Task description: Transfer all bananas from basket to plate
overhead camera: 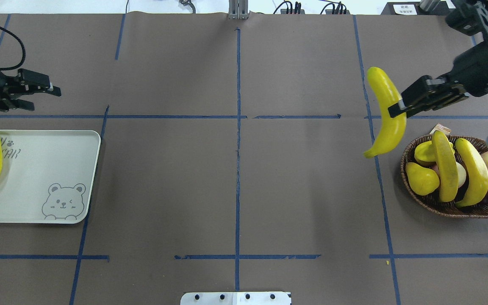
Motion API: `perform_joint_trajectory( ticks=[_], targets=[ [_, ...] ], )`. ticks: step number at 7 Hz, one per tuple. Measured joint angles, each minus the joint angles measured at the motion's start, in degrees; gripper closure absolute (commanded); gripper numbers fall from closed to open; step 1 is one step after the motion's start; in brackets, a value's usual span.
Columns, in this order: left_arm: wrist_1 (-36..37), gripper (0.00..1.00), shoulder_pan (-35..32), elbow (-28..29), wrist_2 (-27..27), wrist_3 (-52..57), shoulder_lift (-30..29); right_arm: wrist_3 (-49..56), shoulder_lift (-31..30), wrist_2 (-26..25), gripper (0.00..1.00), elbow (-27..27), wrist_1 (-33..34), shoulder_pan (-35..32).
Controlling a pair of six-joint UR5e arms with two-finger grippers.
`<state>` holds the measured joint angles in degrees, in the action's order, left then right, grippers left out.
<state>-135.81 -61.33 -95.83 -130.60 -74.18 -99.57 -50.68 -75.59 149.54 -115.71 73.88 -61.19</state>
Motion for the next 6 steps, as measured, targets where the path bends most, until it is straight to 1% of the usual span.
perform_joint_trajectory(
  ticks=[1, 2, 3, 4, 5, 6],
  targets=[
    [-0.53, 0.01, 1.53, -0.04, 0.08, -0.92, -2.63, -5.38, 4.10, -1.79, 1.00, -0.39, -0.22, 3.38],
    [-3.57, 0.01, 3.24, -0.16, 0.31, -4.92, -4.17, -10.42, 7.24, -5.61, 1.00, -1.58, -0.36, 7.27],
    [-9.69, 0.01, 4.83, 0.11, 0.52, -11.87, -5.15, -15.42, 9.33, -11.24, 1.00, -3.36, -1.05, 11.72],
    [-15.36, 0.01, 5.96, 0.25, 0.64, -19.06, -6.05, -20.93, 10.63, -17.53, 1.00, -4.44, -4.42, 16.36],
    [-18.47, 0.01, 6.43, -0.06, 0.68, -25.77, -7.80, -26.99, 11.28, -24.44, 1.00, -4.61, -10.69, 21.28],
    [-20.11, 0.01, 6.78, -0.44, 0.69, -31.55, -10.09, -31.09, 11.54, -30.26, 1.00, -4.58, -15.71, 25.33]
  ],
)
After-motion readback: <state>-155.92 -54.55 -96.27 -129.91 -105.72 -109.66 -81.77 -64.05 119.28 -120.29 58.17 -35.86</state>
